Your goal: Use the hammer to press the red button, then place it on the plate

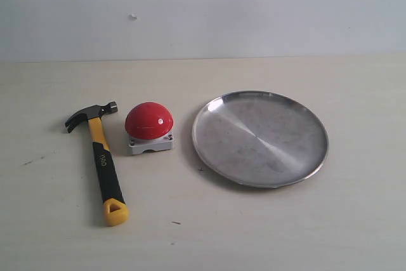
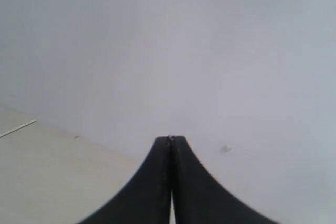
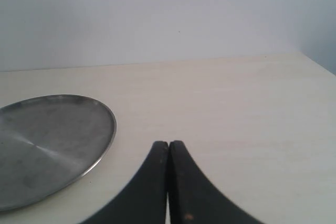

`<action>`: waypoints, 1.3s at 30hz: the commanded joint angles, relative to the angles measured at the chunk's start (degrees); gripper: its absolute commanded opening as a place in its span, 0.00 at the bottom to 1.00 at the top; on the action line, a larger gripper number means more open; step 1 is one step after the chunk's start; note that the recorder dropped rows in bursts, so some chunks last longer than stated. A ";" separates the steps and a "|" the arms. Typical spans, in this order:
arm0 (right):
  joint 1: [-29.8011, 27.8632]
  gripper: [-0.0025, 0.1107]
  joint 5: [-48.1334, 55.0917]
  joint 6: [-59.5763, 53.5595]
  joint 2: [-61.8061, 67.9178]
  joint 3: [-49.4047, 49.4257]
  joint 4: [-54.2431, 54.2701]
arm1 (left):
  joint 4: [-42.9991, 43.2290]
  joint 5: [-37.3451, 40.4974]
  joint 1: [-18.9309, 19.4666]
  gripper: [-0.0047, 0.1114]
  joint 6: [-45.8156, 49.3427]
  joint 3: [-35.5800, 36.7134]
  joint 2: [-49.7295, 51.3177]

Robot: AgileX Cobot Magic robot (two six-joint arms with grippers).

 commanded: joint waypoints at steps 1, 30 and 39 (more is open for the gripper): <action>-0.36 0.02 -0.50 0.16 -0.21 0.27 -0.32 | -0.52 -10.69 0.07 0.04 -15.77 -0.04 -0.30; -0.36 0.02 -0.50 0.16 -0.21 0.27 -0.32 | -14.27 48.35 -10.22 0.04 7.34 -59.31 70.67; -0.36 0.02 -0.50 0.16 -0.21 0.27 -0.32 | -2.60 65.94 -22.44 0.04 -6.56 -73.29 92.26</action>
